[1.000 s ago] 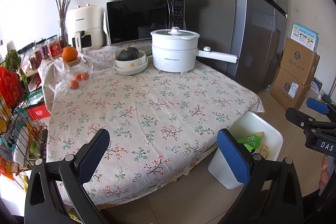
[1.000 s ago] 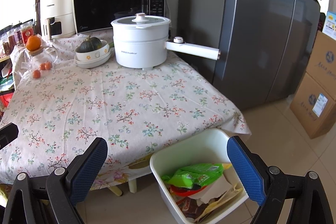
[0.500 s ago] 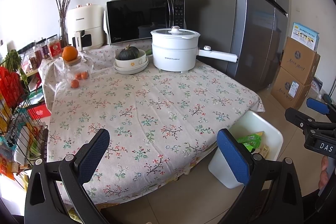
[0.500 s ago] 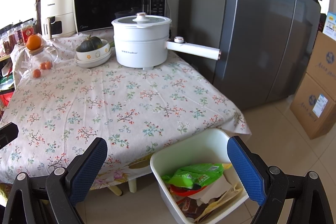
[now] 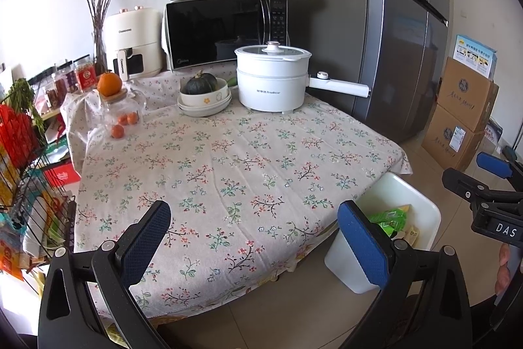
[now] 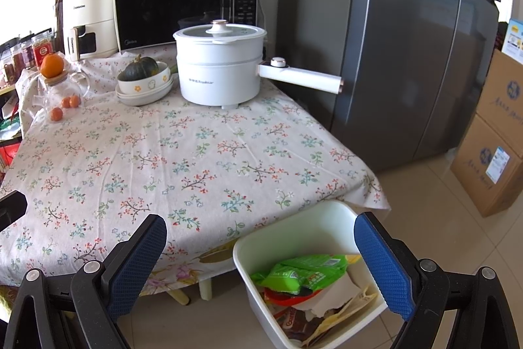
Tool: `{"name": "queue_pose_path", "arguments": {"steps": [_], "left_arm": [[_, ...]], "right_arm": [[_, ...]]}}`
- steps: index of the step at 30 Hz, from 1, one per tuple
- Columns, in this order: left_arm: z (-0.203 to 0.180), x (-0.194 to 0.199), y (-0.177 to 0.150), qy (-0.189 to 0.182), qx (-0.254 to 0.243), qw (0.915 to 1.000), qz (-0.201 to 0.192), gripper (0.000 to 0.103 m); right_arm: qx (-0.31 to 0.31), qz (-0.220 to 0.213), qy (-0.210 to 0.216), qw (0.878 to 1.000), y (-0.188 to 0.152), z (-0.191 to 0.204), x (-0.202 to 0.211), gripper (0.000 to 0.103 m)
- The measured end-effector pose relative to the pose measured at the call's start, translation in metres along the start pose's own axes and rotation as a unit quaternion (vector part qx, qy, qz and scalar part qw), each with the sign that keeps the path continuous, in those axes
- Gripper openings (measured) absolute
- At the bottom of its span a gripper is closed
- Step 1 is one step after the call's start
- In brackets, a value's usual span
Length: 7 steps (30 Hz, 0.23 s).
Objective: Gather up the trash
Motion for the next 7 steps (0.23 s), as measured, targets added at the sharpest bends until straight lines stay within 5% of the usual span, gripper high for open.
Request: {"name": "queue_pose_path", "arguments": {"steps": [7], "left_arm": [[-0.0026, -0.0017, -0.0028, -0.008, -0.003, 0.9999, 0.012, 0.103]], "right_arm": [[0.004, 0.003, -0.001, 1.0, -0.0026, -0.0013, -0.0015, 0.096]]}}
Point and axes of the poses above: each gripper's, at about its wrist camera, not at the fingertips, and x roughly against the way its jaws point, z to its left, y to its top, the point moved 9 cm from there along -x, roughly the way its jaws point, and after that the axes turned 12 degrees about -z, right-handed, at the moved point
